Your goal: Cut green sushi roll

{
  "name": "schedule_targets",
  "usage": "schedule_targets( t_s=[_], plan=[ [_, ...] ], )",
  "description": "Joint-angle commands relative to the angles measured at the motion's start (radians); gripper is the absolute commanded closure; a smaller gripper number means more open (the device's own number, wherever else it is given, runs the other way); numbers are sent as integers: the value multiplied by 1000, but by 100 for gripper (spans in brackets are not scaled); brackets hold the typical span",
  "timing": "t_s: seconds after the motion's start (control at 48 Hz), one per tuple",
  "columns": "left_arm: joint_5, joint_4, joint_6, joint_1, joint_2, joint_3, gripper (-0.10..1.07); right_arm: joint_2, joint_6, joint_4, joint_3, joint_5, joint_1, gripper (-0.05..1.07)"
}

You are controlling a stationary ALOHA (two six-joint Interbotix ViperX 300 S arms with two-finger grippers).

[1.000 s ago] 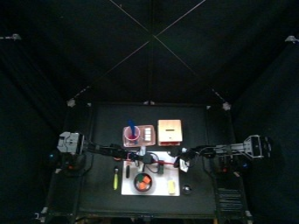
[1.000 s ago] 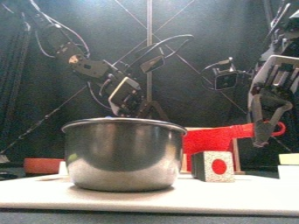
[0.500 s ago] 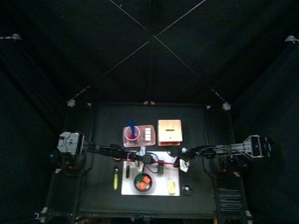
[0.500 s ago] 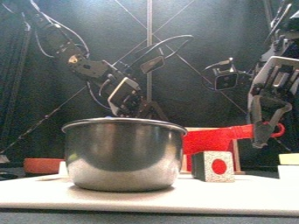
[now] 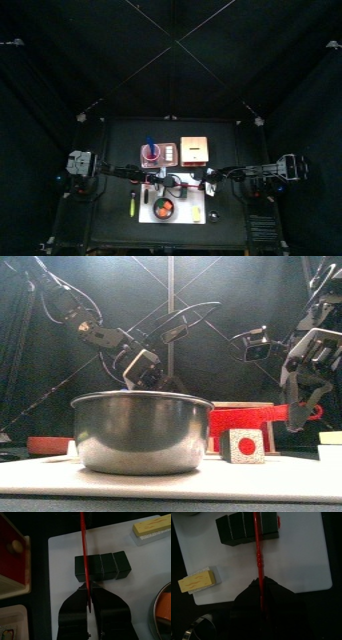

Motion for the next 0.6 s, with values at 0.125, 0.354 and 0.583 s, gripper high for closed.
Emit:
schedule_targets(
  t_s=[0.125,0.354,0.583],
  plan=[
    [23,3,6,23,-11,48,59,21,8,-101,-21,-28,-40,66],
    [26,3,8,29,2,74,59,72,8,-121,-6,-51,-44,66],
    [26,3,8,43,17,81,60,133,8,-106,-6,-60,-37,67]
  ],
)
